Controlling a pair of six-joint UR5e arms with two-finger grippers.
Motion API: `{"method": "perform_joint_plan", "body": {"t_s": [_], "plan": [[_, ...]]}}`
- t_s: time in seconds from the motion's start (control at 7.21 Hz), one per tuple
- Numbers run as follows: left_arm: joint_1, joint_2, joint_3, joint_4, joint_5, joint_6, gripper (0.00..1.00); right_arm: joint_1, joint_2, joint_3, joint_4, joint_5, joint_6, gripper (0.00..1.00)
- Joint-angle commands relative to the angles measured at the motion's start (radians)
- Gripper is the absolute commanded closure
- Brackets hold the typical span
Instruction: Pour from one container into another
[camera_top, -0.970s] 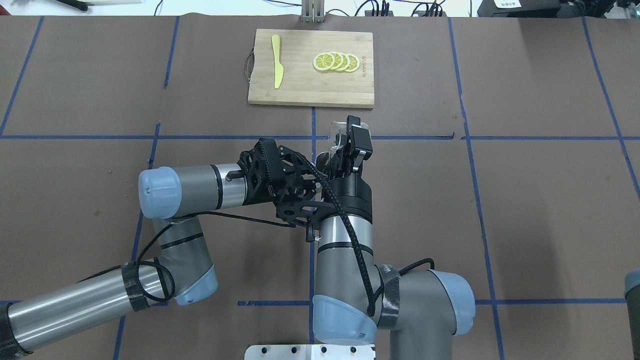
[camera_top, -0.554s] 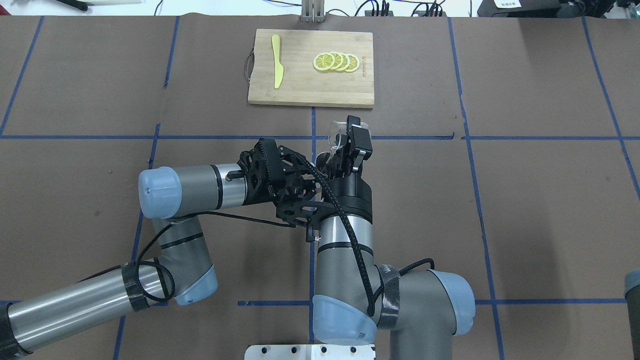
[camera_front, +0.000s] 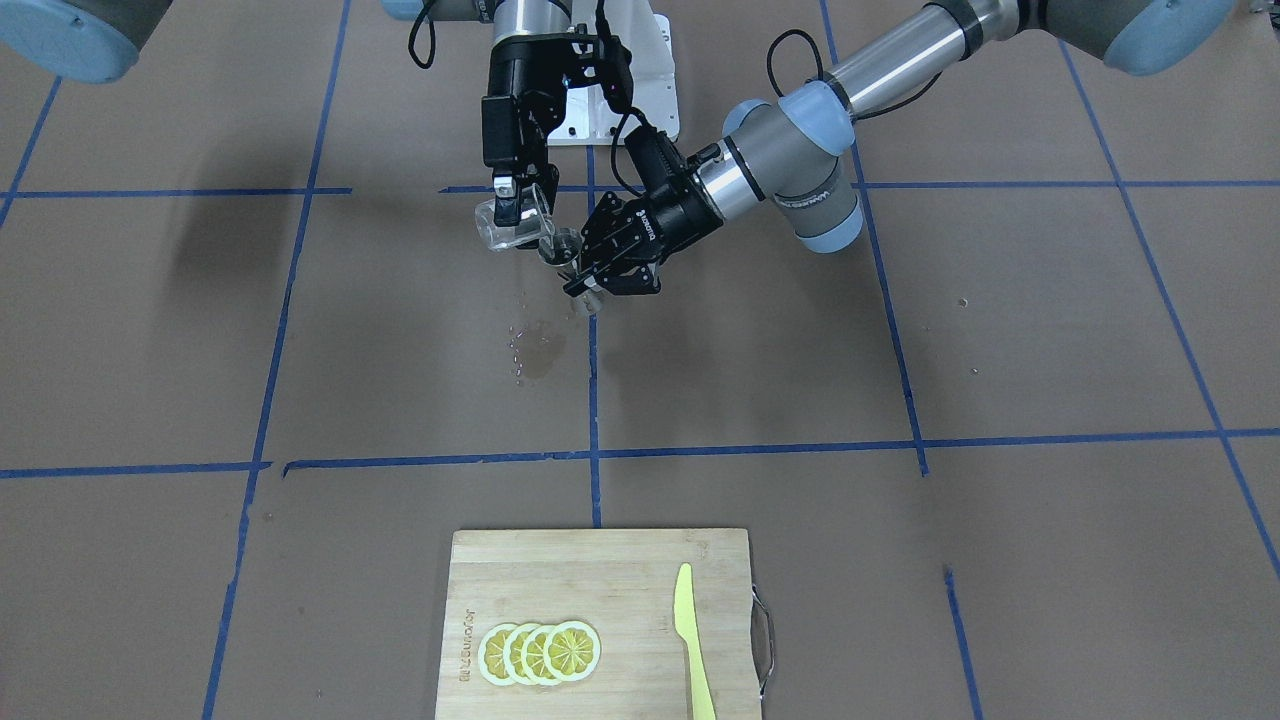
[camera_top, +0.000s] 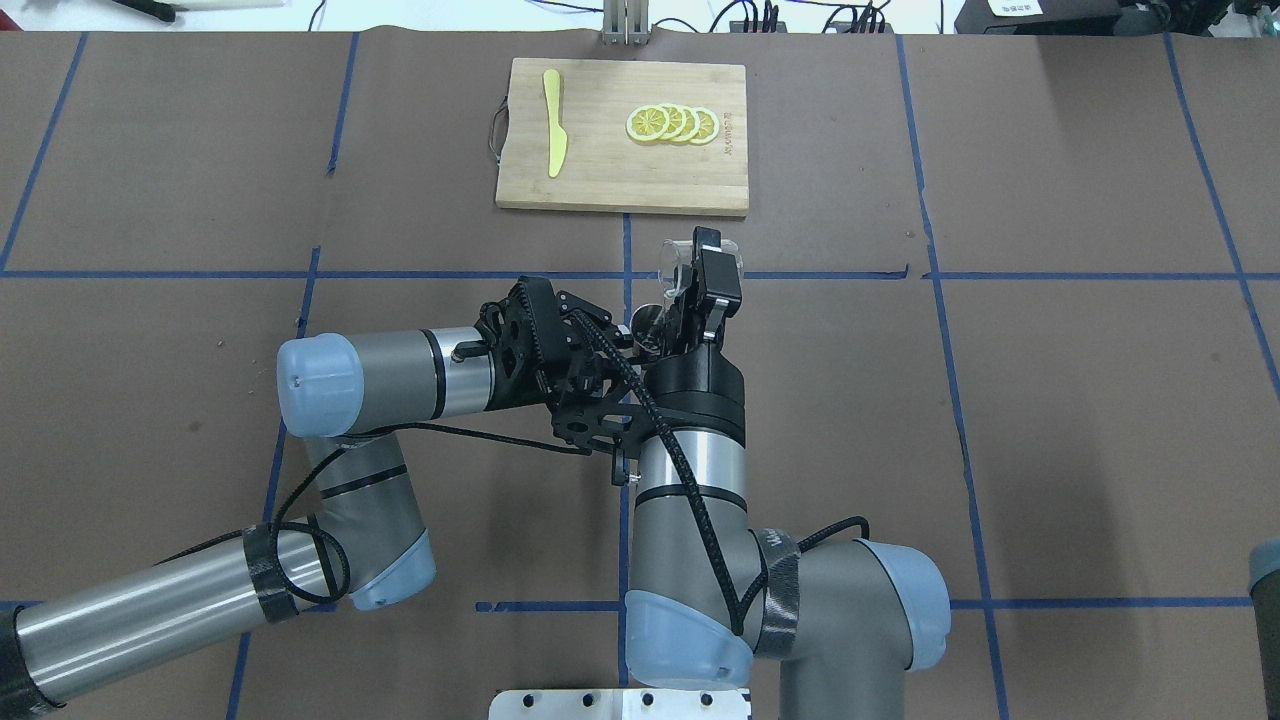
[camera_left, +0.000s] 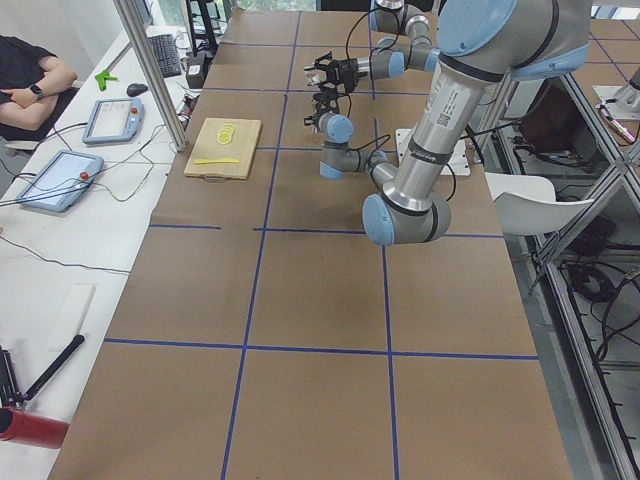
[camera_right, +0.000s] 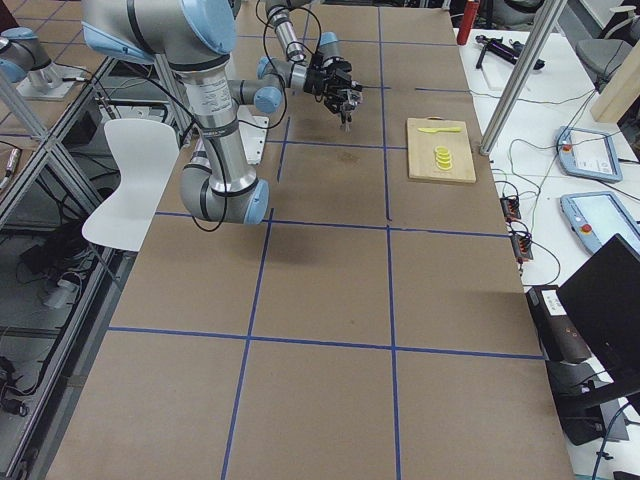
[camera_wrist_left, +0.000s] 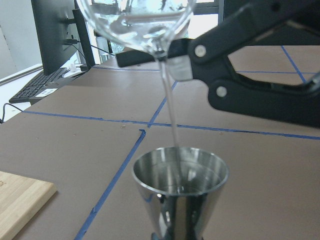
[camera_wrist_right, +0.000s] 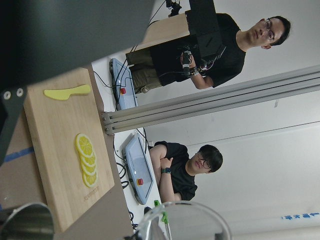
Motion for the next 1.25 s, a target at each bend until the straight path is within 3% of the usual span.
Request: {"method": "perform_joint_plan", "body": {"t_s": [0.0,1.11], "plan": [[0.000,0.000,0.000,-0.002,0.000,0.000,1.00,0.000,0.000,-0.002,-0.002,-0.010,-0.028,1.00],[0.000,0.002,0.000,-0.002,0.000,0.000,1.00,-0.003,0.002,0.003,0.014,-0.007,-0.031,1.00]]}}
